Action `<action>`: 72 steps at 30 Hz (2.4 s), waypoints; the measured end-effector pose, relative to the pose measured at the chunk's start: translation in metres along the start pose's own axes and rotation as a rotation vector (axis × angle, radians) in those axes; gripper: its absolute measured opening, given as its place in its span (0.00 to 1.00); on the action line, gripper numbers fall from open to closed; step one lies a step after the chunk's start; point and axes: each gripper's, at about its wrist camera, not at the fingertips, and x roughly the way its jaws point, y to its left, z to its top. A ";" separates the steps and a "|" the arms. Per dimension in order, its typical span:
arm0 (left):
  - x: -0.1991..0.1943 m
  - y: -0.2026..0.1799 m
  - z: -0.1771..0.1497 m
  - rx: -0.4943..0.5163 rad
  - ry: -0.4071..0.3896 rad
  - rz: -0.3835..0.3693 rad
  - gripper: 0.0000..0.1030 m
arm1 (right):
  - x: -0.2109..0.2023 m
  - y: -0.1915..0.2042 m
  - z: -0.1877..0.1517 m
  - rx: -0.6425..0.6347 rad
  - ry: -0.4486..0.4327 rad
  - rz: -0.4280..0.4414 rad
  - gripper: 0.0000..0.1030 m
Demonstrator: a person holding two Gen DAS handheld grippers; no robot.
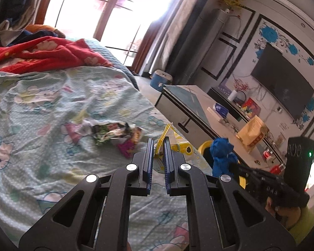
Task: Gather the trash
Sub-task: 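Carry the blue bag and yellow-white packet in both tools over the bin, then open the right tool over the bin while the left tool releases the packet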
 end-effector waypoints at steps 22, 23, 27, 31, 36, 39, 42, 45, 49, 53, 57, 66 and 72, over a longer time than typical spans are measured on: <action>0.046 -0.080 -0.014 0.155 0.066 -0.103 0.05 | -0.043 -0.108 0.006 0.198 -0.084 -0.201 0.09; 0.049 -0.084 -0.015 0.164 0.071 -0.109 0.05 | -0.044 -0.112 0.005 0.207 -0.086 -0.208 0.09; 0.062 -0.098 -0.020 0.188 0.093 -0.129 0.05 | -0.051 -0.132 0.001 0.253 -0.093 -0.236 0.09; 0.075 -0.110 -0.026 0.214 0.116 -0.143 0.05 | -0.055 -0.151 -0.002 0.297 -0.092 -0.263 0.09; 0.092 -0.127 -0.035 0.246 0.149 -0.164 0.05 | -0.058 -0.172 -0.007 0.348 -0.083 -0.288 0.09; 0.101 -0.140 -0.040 0.270 0.161 -0.177 0.05 | -0.058 -0.182 -0.011 0.370 -0.072 -0.302 0.09; 0.114 -0.154 -0.045 0.299 0.180 -0.187 0.05 | -0.057 -0.190 -0.013 0.391 -0.065 -0.310 0.09; 0.125 -0.165 -0.050 0.323 0.198 -0.198 0.05 | -0.058 -0.196 -0.015 0.406 -0.064 -0.318 0.09; 0.140 -0.179 -0.058 0.352 0.223 -0.208 0.05 | -0.059 -0.204 -0.016 0.428 -0.062 -0.327 0.09; 0.152 -0.188 -0.066 0.375 0.247 -0.218 0.05 | -0.058 -0.211 -0.019 0.451 -0.058 -0.335 0.09; 0.165 -0.194 -0.070 0.381 0.265 -0.227 0.06 | -0.057 -0.218 -0.021 0.466 -0.049 -0.338 0.10; 0.179 -0.175 -0.067 0.293 0.265 -0.215 0.66 | -0.057 -0.230 -0.030 0.510 -0.043 -0.391 0.42; 0.160 -0.149 -0.051 0.239 0.188 -0.167 0.88 | -0.056 -0.214 -0.024 0.465 -0.081 -0.387 0.50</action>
